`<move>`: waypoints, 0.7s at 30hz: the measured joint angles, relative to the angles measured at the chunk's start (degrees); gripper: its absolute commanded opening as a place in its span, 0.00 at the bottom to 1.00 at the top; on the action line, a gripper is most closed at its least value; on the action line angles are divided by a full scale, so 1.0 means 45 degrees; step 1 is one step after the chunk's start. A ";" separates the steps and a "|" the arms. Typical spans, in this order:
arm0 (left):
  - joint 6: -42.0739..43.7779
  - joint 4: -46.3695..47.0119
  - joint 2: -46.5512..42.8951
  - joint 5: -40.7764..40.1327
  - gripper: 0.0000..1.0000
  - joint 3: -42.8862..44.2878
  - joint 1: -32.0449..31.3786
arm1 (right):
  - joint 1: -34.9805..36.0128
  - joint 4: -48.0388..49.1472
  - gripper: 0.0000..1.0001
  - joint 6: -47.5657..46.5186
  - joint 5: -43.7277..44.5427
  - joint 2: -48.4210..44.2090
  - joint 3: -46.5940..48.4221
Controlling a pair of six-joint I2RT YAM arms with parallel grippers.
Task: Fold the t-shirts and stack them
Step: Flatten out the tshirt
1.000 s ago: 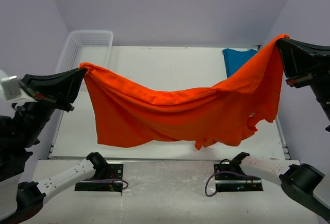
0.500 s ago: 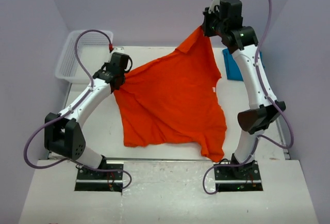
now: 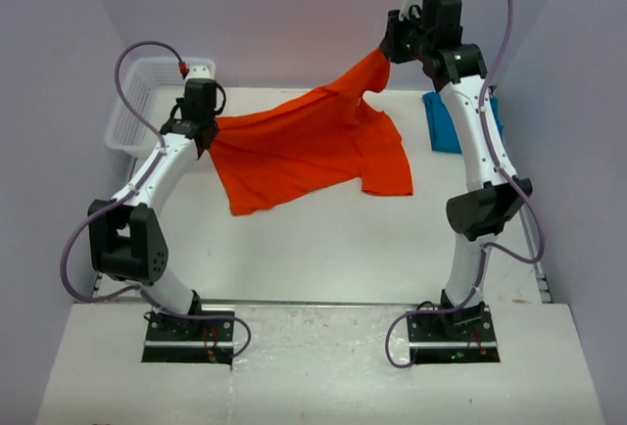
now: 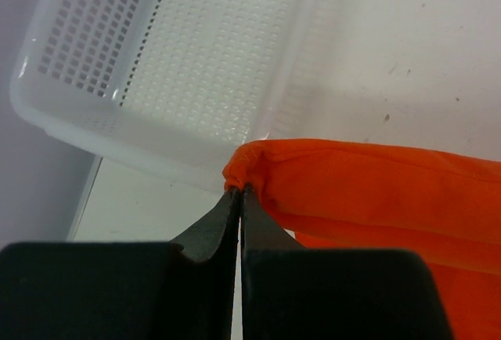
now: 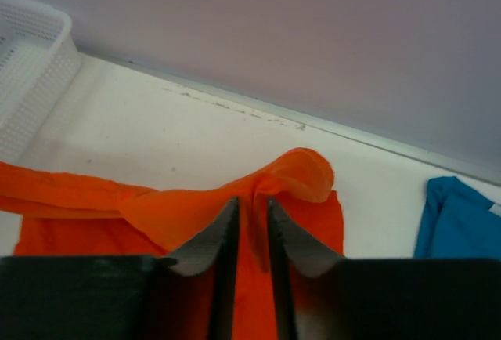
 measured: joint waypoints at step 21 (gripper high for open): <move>-0.0719 0.0597 -0.0515 0.0296 0.97 -0.0350 -0.2278 | -0.0092 0.0291 0.91 0.1447 0.2399 -0.4167 -0.7485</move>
